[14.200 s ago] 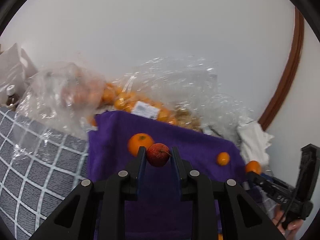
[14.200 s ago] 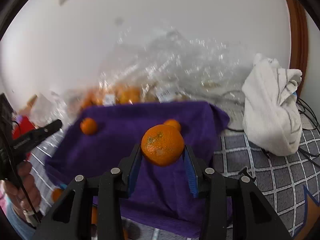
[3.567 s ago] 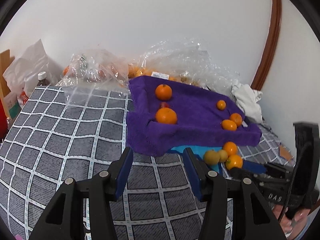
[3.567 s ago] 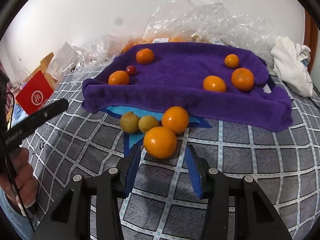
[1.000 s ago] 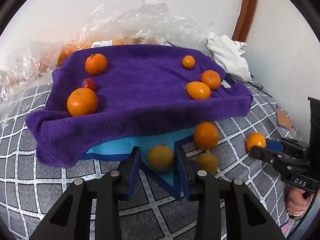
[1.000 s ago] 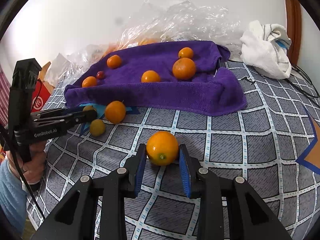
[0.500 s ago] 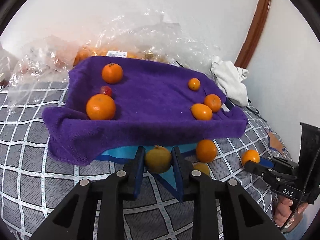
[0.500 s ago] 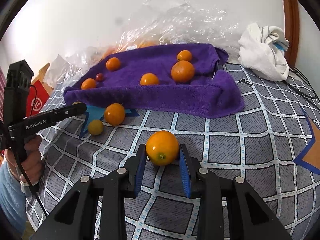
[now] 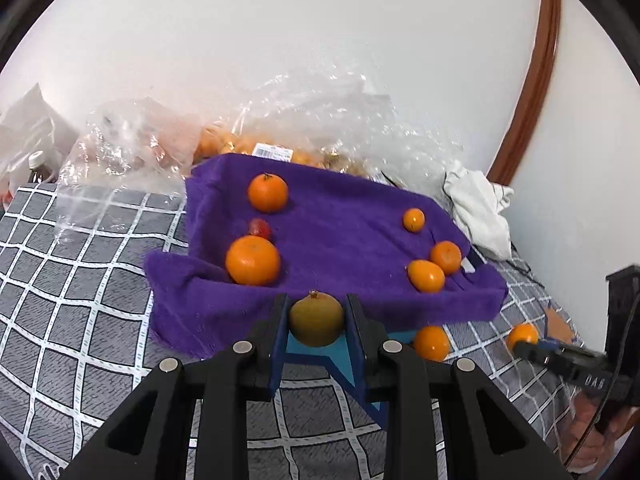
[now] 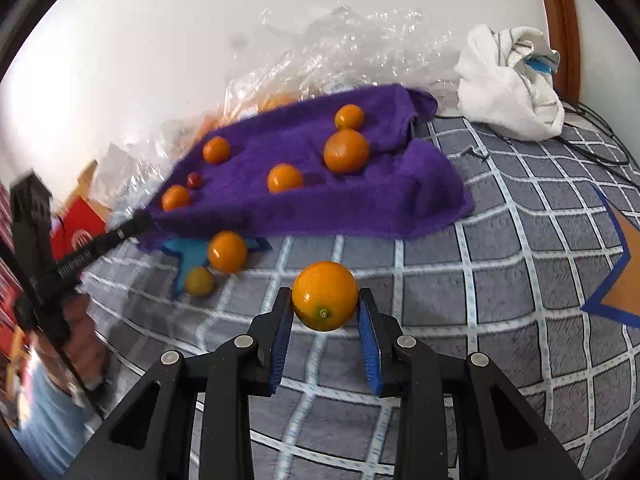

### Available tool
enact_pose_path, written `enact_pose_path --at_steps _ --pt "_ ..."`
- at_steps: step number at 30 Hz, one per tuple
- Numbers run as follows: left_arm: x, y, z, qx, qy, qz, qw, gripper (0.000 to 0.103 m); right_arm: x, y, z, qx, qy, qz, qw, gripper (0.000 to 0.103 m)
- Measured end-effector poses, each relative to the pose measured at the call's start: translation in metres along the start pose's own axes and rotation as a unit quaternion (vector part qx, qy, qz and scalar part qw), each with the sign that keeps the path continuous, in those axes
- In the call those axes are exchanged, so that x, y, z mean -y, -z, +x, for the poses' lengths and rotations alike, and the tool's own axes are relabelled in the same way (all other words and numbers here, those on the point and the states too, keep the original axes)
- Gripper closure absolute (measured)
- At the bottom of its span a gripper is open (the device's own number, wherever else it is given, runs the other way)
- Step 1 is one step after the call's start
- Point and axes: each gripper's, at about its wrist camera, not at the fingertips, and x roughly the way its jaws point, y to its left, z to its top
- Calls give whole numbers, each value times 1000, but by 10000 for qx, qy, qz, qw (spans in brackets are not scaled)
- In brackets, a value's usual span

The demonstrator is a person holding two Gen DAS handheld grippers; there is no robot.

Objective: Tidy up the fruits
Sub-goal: 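Carry the orange and yellow-green fruit onto the towel and open both tools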

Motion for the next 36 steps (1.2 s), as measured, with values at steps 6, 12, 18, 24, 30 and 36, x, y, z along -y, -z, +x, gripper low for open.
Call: enact_pose_path --at_steps 6,12,18,24,30,36 --pt "-12 -4 -3 95 5 -252 9996 77 -12 -53 -15 453 187 -191 9986 71" --pt "-28 -8 -12 318 -110 -484 9983 77 -7 -90 26 338 491 -198 9980 71" --pt "-40 -8 -8 284 -209 -674 9971 77 7 -79 55 222 611 -145 9978 71" --pt "-33 -7 -1 214 -294 -491 9981 77 15 -78 65 131 378 -71 9992 71" --pt "-24 -5 1 234 -289 -288 9989 77 11 -75 69 90 534 -187 9984 71" --pt "-28 -5 1 200 -302 -368 9987 77 10 -73 67 94 585 -219 9980 70"
